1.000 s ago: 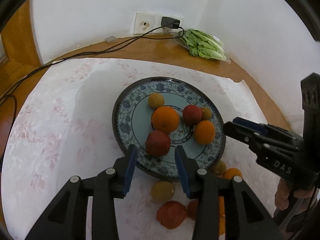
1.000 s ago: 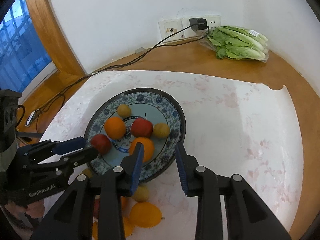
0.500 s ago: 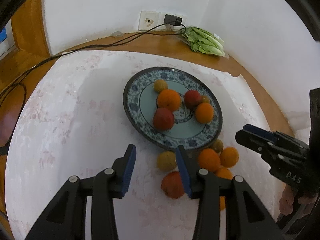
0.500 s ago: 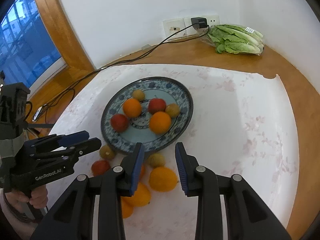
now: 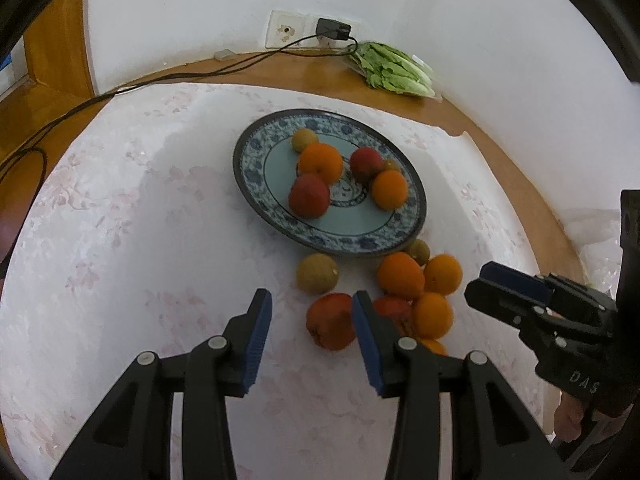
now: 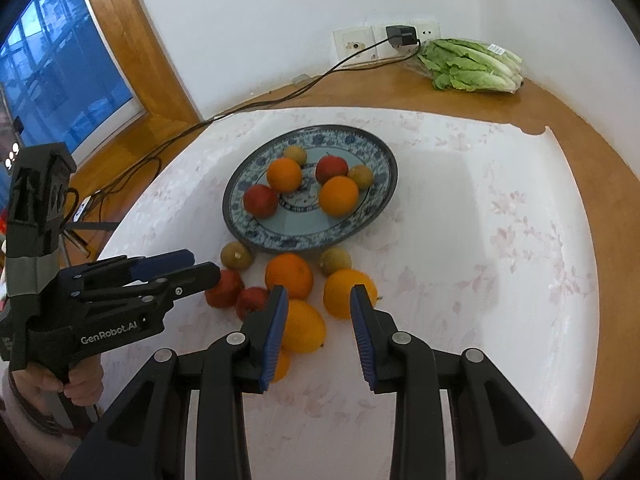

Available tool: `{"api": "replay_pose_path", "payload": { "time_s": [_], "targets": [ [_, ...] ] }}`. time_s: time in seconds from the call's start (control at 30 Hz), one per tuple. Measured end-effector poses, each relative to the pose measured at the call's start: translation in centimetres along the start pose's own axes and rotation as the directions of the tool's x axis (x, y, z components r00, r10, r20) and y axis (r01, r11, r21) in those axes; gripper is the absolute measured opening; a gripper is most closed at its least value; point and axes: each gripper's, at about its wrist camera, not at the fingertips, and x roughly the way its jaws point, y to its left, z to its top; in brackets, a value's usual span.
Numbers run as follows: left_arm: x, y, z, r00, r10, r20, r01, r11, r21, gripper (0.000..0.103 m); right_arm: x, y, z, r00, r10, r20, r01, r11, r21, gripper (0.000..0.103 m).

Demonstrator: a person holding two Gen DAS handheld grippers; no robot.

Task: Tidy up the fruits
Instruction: 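Grasp another red apple with the left gripper while the right grasps an orange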

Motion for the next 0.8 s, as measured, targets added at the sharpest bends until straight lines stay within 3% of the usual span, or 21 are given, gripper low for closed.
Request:
{"api": "replay_pose_path", "payload": {
  "time_s": [0.8],
  "targets": [
    [0.9, -0.9, -1.1, 0.999, -0.045, -0.017, 0.045, 0.999, 0.011, 0.045, 0.1, -0.2, -2.2, 1.0, 0.009, -0.029, -0.008, 1.0, 0.026, 0.033]
  ]
}}
